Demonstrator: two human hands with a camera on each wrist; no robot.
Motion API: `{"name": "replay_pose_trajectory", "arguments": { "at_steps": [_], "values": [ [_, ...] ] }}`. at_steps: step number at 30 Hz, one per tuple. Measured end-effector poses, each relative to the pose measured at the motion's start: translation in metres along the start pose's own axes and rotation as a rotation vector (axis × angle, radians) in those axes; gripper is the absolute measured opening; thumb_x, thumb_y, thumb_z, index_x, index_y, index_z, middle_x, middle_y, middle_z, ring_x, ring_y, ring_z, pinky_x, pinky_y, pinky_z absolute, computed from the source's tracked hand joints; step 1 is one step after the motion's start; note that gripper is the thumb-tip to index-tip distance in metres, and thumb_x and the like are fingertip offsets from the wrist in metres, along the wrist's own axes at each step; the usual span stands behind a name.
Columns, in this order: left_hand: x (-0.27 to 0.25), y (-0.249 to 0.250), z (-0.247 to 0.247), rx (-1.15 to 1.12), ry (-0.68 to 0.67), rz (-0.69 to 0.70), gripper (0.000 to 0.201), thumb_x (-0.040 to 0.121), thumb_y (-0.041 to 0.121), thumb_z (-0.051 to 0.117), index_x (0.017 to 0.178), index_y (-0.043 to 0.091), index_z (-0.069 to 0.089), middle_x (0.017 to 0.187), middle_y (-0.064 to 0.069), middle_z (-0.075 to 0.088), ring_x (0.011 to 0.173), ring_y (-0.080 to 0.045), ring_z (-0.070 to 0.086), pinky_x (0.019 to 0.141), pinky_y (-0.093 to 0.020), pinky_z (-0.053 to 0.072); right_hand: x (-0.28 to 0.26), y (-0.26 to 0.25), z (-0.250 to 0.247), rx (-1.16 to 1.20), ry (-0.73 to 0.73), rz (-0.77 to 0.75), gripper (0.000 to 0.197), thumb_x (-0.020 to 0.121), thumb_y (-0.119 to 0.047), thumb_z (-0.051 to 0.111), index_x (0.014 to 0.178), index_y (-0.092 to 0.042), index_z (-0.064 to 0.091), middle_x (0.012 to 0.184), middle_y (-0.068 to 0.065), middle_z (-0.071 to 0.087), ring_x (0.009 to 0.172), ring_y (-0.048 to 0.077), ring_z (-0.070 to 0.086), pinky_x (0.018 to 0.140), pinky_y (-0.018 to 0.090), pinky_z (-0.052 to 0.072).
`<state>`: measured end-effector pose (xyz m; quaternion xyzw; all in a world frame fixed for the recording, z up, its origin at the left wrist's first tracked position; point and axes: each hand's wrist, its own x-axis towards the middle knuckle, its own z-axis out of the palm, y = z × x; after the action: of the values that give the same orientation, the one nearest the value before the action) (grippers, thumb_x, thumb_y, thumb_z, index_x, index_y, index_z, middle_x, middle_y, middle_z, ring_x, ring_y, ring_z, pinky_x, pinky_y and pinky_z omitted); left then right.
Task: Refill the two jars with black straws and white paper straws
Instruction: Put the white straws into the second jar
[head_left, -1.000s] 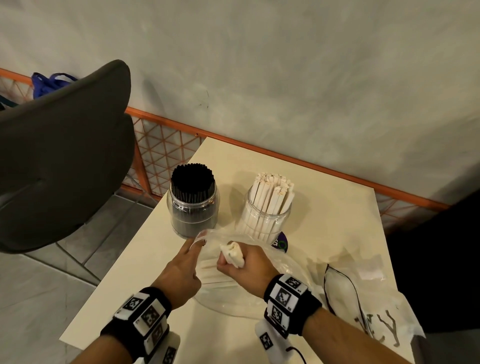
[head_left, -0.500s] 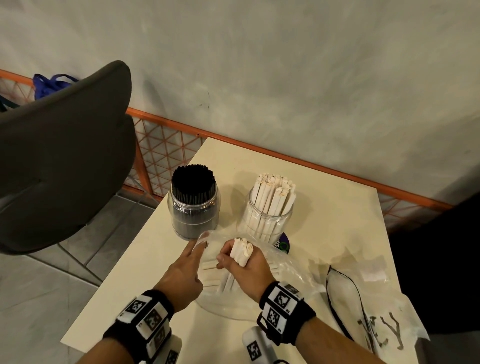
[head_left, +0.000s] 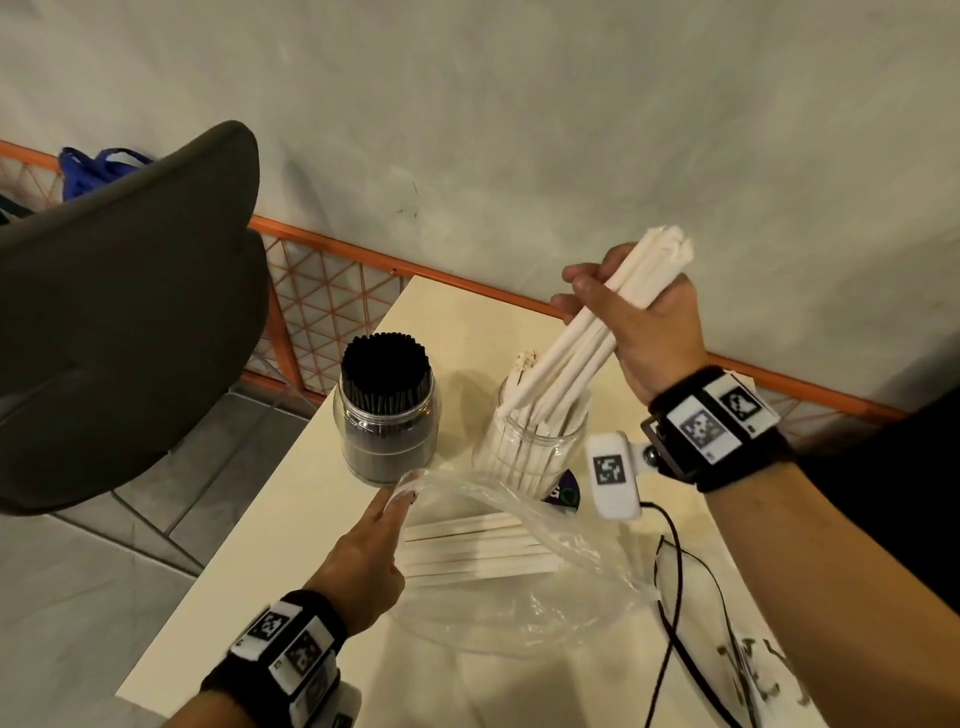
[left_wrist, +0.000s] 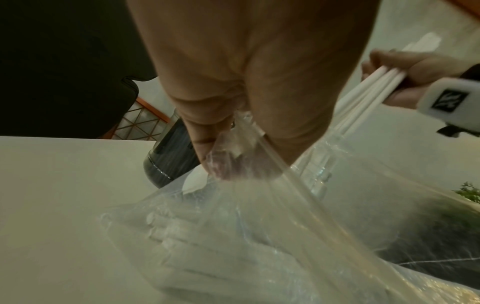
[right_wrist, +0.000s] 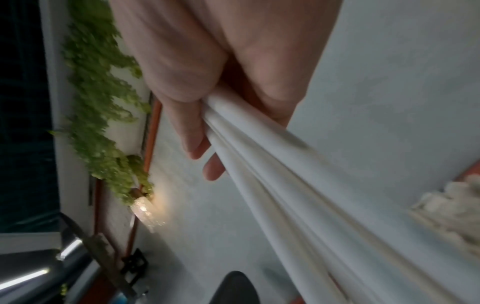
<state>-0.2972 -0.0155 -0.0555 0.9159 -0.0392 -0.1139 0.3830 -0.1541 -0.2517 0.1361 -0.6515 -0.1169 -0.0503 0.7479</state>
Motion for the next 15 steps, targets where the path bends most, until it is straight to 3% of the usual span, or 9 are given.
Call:
{"name": "replay_pose_trajectory", "arguments": {
  "at_steps": [3,8,15],
  "values": [
    [0.000,-0.002,0.001,0.006,-0.003,0.026,0.083,0.071,-0.009,0.044,0.142,0.028,0.021,0.154,0.025,0.008,0.122,-0.012,0.046,0.085,-0.020,0.045,0.013,0.017,-0.006,-0.082,0.042,0.031,0.019,0.084,0.003,0.071,0.086,-0.009,0.057,0.094,0.018,0.072,0.082,0.040,0.072,0.080,0.048,0.058],
    [0.000,-0.003,0.000,0.009,0.010,0.050,0.082,0.070,-0.009,0.044,0.140,0.028,0.023,0.153,0.026,0.009,0.119,-0.012,0.049,0.086,-0.028,0.050,0.026,0.027,-0.008,-0.174,0.031,0.033,0.018,0.084,0.001,0.073,0.084,-0.012,0.060,0.087,0.016,0.071,0.079,0.036,0.072,0.079,0.046,0.059],
    [-0.001,-0.002,-0.001,0.028,0.029,0.055,0.078,0.073,-0.007,0.045,0.142,0.024,0.025,0.153,0.020,0.013,0.124,-0.015,0.047,0.092,-0.023,0.046,0.032,0.048,-0.012,-0.204,0.015,0.088,0.018,0.083,-0.001,0.075,0.088,-0.010,0.060,0.086,0.013,0.069,0.077,0.032,0.072,0.079,0.044,0.060]
  ]
}}
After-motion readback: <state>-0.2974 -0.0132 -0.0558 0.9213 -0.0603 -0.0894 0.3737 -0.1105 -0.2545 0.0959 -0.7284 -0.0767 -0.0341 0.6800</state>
